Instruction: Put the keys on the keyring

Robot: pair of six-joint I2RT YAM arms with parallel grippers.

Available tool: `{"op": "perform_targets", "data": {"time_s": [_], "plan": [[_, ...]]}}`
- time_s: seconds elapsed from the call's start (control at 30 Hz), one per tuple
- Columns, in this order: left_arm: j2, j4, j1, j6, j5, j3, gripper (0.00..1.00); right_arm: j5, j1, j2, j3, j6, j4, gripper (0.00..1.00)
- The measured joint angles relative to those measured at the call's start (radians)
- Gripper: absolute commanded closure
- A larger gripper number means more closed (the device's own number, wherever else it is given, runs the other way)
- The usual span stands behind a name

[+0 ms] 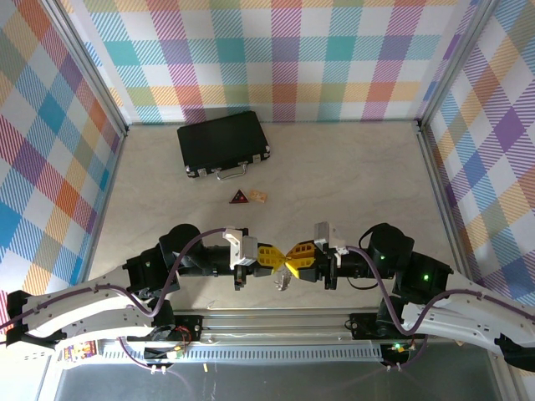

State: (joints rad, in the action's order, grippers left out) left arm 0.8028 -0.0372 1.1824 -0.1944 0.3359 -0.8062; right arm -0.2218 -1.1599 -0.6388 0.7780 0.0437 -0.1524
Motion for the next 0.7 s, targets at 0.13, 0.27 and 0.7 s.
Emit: {"op": "perform_targets", "data": {"time_s": [0.13, 0.27, 0.7], "plan": [[0.0, 0.0, 0.0, 0.0, 0.0, 0.001, 1.0, -0.007, 0.0, 0.0, 0.0, 0.0, -0.001, 0.83], [0.0, 0.0, 0.0, 0.0, 0.0, 0.005, 1.0, -0.011, 0.0, -0.002, 0.0, 0.0, -0.008, 0.83], [0.0, 0.002, 0.0, 0.0, 0.0, 0.013, 1.0, -0.023, 0.0, -0.021, 0.004, 0.0, -0.029, 0.82]]}}
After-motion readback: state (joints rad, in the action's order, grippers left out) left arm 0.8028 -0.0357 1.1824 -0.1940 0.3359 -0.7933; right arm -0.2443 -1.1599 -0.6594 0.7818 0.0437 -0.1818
